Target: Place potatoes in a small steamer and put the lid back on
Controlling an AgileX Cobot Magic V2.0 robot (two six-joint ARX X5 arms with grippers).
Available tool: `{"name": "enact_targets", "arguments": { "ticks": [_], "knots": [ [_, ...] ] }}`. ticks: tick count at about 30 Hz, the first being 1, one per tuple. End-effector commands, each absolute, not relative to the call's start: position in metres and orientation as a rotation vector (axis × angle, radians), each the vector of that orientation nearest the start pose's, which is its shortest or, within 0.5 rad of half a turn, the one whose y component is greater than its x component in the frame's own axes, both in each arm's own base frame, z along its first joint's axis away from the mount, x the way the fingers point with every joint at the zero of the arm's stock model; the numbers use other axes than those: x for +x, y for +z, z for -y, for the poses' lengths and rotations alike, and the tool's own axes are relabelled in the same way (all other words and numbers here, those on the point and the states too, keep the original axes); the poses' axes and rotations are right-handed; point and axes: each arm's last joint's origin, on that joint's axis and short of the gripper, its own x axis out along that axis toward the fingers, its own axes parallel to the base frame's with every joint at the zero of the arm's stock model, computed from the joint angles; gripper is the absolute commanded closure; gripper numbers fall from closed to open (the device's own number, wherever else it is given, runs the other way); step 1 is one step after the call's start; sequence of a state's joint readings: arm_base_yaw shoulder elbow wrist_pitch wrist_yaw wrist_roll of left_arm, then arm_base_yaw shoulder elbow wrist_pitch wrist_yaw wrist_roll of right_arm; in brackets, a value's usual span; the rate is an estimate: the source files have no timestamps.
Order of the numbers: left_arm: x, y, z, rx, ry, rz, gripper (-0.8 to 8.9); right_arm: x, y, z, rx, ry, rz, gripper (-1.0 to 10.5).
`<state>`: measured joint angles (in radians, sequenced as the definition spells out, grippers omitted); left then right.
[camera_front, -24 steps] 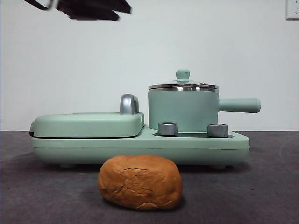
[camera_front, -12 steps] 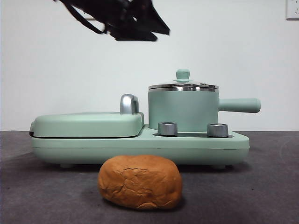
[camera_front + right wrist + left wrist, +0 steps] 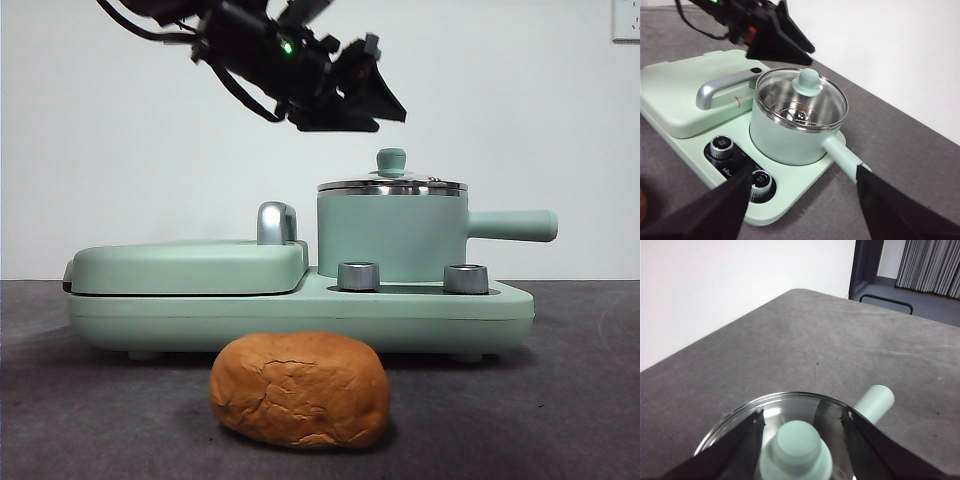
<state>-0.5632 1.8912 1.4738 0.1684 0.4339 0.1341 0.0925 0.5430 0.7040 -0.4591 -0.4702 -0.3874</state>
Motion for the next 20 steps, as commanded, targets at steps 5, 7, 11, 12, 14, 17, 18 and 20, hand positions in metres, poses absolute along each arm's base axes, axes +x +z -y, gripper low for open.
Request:
{"name": "enact_targets", "arguments": {
  "ticks": [5,7,11,12,14,17,18,20],
  "knots": [
    [0.382,0.269,0.261,0.134,-1.016,-0.211,5.55,0.114,0.317,-0.024,-0.298,0.607,-0.170,6.2],
    [0.384,0.264,0.262,0.135,-1.016,-0.226,5.55,0.114,0.317,-0.024,-0.287,0.606,-0.173,6.2],
    [0.385,0.256,0.265,0.137,-1.020,-0.245,5.55,0.114,0.317,-0.024,-0.282,0.605,-0.174,6.2],
    [0.385,0.255,0.265,0.137,-1.020,-0.248,5.56,0.114,0.317,-0.024,-0.281,0.605,-0.175,6.2],
    [0.386,0.253,0.265,0.137,-1.021,-0.252,5.69,0.114,0.317,-0.024,-0.280,0.605,-0.175,6.2],
    [0.386,0.252,0.266,0.140,-1.023,-0.253,6.61,0.114,0.317,-0.024,-0.280,0.605,-0.175,6.2],
    [0.386,0.252,0.266,0.142,-1.024,-0.252,7.46,0.114,0.317,-0.024,-0.280,0.605,-0.175,6.2],
    [0.385,0.252,0.266,0.150,-1.025,-0.247,8.05,0.114,0.317,-0.024,-0.280,0.605,-0.175,6.2]
  ]
}}
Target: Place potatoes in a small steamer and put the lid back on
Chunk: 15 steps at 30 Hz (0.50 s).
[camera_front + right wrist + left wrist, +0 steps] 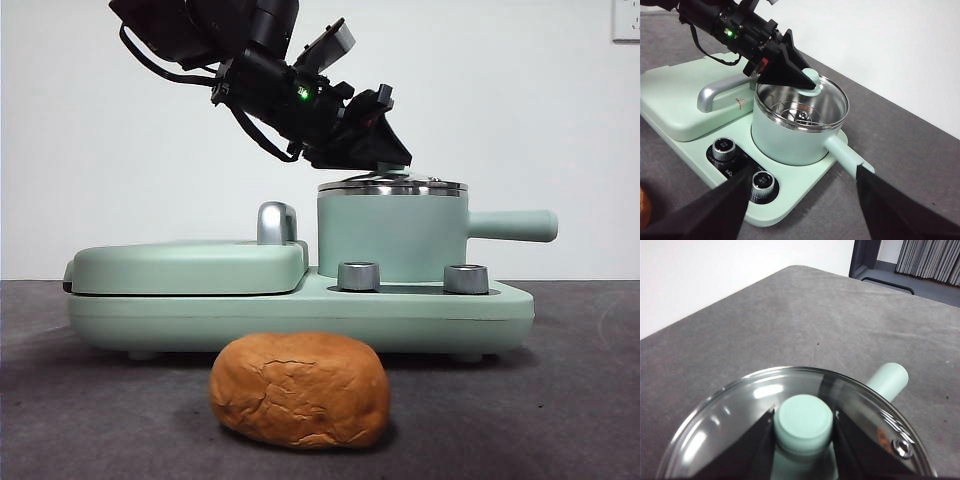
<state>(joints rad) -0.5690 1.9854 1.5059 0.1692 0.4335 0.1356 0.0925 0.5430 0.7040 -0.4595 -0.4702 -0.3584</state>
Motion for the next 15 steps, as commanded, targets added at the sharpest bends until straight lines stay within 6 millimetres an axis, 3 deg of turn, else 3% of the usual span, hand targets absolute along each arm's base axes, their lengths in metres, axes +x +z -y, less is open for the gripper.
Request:
{"name": "enact_targets", "arguments": {
  "ticks": [1,8,15],
  "knots": [
    [0.385,0.252,0.267,0.155,-1.027,-0.244,8.07,0.114,0.317,-0.024,-0.280,0.605,-0.175,6.2],
    [0.382,0.261,0.267,0.211,-1.037,-0.194,8.07,0.114,0.317,-0.024,-0.281,0.605,-0.175,6.2],
    [0.371,0.297,0.257,0.243,-1.030,-0.084,8.07,0.114,0.317,-0.024,-0.281,0.605,-0.175,6.2]
  ]
}}
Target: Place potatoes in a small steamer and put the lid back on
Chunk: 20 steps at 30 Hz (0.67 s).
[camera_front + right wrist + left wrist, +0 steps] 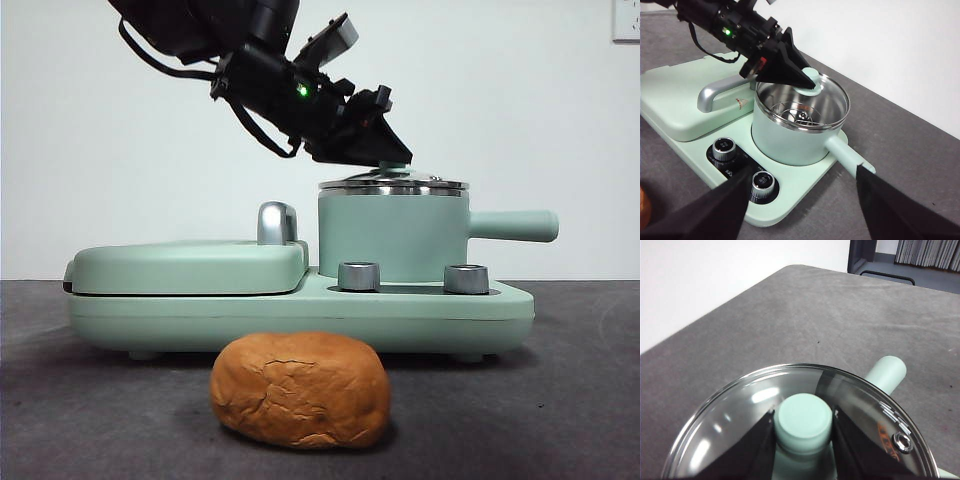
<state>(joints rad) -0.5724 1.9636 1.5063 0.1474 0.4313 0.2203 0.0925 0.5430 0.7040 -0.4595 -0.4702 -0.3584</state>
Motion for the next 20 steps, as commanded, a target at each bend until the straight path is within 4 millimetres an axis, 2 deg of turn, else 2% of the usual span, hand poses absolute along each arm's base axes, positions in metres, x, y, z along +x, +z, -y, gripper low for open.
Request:
{"name": "enact_targets", "arguments": {
  "ticks": [1,8,14,20],
  "knots": [
    [0.369,0.304,0.254,0.241,-1.026,-0.070,8.07,0.114,0.317,-0.024,-0.281,0.605,-0.175,6.2],
    [0.351,0.344,0.232,0.205,-1.007,-0.064,8.06,0.114,0.317,-0.024,-0.281,0.606,-0.175,6.2],
    [0.340,0.369,0.198,0.171,-0.943,-0.128,8.02,0.114,0.317,-0.024,-0.281,0.606,-0.175,6.2],
    [0.329,0.391,0.155,0.147,-0.894,-0.174,8.00,0.112,0.315,-0.027,-0.280,0.636,-0.192,6.2]
  ]
}}
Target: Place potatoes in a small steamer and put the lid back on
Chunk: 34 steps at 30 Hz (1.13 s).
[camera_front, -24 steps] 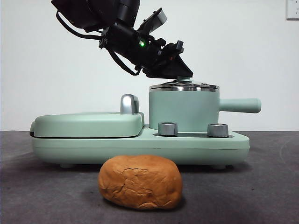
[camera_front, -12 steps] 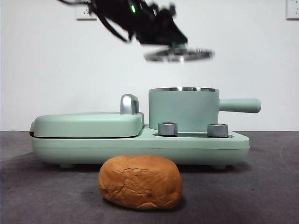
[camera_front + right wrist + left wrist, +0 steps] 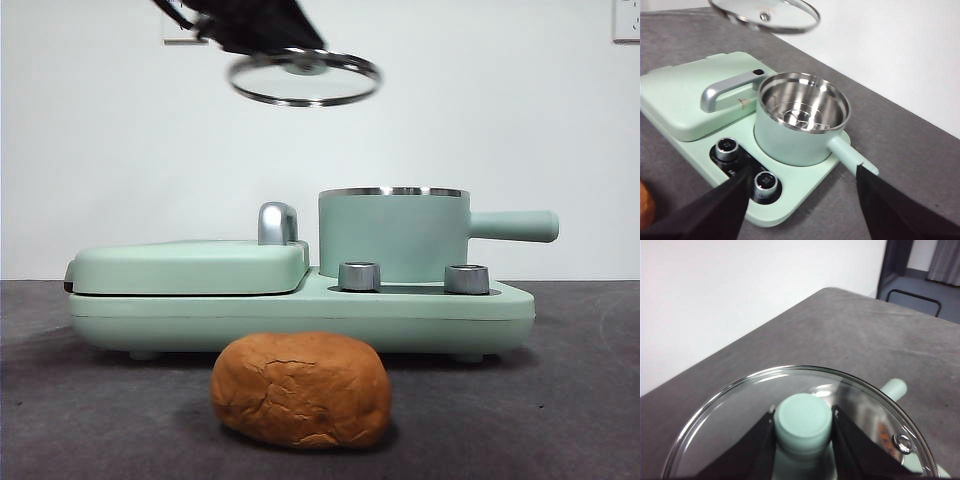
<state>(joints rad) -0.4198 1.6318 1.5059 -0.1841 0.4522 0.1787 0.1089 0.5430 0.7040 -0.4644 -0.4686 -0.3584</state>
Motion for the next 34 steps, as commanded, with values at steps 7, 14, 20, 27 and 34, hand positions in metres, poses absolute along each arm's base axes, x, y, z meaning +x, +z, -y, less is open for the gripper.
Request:
{"name": "enact_targets", "arguments": {
  "ticks": [7,14,20,27,34],
  "knots": [
    [0.306,0.416,0.113,0.165,-0.829,-0.179,8.00,0.118,0.306,-0.041,-0.281,0.750,-0.270,6.2],
    [0.285,0.433,0.092,0.161,-0.781,-0.169,8.01,0.132,0.292,-0.072,-0.315,0.950,-0.368,6.0],
    [0.279,0.437,0.089,0.152,-0.777,-0.174,8.01,0.141,0.271,-0.113,-0.389,1.120,-0.465,5.9],
    [0.278,0.436,0.089,0.109,-0.773,-0.198,8.01,0.152,0.246,-0.155,-0.443,1.231,-0.521,5.8],
    [0.279,0.437,0.089,0.106,-0.772,-0.194,8.00,0.162,0.217,-0.184,-0.484,1.274,-0.580,5.6]
  ]
}}
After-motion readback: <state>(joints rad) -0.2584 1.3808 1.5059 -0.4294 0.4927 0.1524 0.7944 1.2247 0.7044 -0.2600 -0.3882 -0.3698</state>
